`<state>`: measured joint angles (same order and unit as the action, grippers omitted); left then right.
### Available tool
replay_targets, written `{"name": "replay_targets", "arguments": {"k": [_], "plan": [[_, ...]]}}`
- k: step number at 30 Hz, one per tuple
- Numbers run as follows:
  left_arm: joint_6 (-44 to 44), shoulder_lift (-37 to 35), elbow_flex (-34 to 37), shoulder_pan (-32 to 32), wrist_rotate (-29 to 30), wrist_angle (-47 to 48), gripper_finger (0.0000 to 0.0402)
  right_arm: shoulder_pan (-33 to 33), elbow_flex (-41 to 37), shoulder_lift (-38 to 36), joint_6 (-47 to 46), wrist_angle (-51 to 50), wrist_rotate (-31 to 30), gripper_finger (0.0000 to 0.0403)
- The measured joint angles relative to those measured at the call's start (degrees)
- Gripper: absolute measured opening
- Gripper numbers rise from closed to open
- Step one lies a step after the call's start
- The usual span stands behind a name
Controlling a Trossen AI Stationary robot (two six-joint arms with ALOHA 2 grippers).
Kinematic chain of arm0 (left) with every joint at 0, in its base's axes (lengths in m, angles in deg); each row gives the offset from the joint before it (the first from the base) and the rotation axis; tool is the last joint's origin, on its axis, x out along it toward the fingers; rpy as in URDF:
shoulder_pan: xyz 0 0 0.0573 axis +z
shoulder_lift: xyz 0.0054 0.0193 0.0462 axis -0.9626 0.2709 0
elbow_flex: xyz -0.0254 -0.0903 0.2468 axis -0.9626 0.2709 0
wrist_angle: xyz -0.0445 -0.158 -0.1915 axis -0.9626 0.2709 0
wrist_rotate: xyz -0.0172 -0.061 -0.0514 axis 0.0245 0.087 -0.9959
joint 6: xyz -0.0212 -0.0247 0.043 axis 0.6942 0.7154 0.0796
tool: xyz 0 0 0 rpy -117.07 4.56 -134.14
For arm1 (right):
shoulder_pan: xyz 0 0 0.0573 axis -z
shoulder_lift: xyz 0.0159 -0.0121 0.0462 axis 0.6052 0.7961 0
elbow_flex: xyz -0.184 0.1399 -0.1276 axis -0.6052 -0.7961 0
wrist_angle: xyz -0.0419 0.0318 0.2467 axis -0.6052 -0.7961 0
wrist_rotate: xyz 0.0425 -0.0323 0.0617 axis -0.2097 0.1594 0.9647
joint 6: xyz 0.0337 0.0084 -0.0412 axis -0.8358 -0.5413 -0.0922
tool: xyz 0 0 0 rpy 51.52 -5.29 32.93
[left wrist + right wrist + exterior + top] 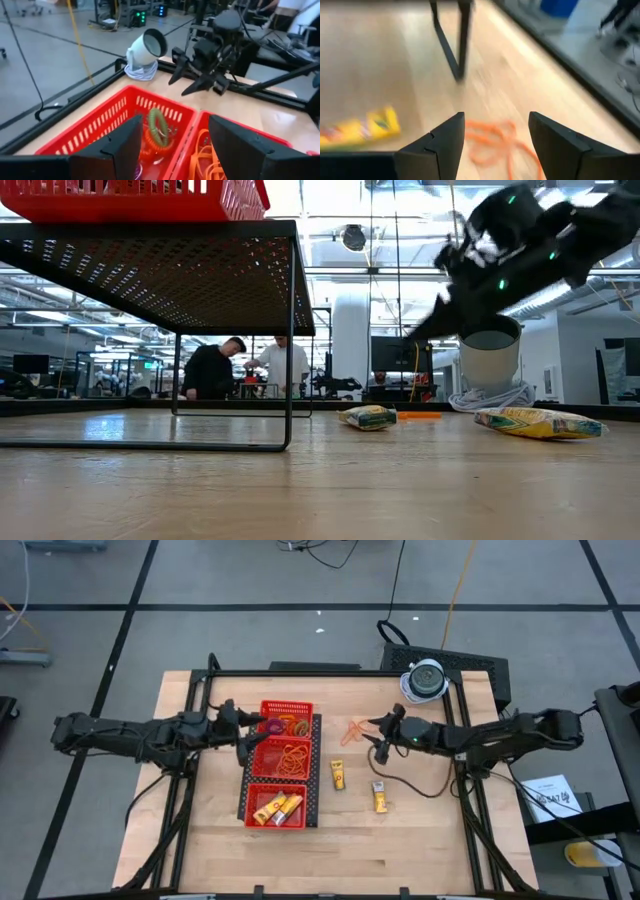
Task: Pick & Place Office Desk Supplies
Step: Put the orange rubber band into the middle red basket on the shelf
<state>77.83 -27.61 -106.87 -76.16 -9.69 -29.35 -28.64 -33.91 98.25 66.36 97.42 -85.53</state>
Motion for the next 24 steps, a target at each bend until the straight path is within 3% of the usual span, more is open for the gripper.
{"name": "replay_targets", "arguments": {"k": [6,17,24], "plan": [[1.4,0.0,0.2,1.5,0.0,-0.2,0.0237,6.4,0.0,7.6,0.4,-2.0,5.5,0.0210],[1.3,0.0,0.2,2.6,0.0,-0.2,0.0237,10.8,0.1,18.7,2.2,-0.9,6.1,0.0209],[0.8,0.0,0.2,2.6,0.0,0.0,0.0237,12.8,0.2,19.4,0.5,-1.6,14.0,0.0159]]}}
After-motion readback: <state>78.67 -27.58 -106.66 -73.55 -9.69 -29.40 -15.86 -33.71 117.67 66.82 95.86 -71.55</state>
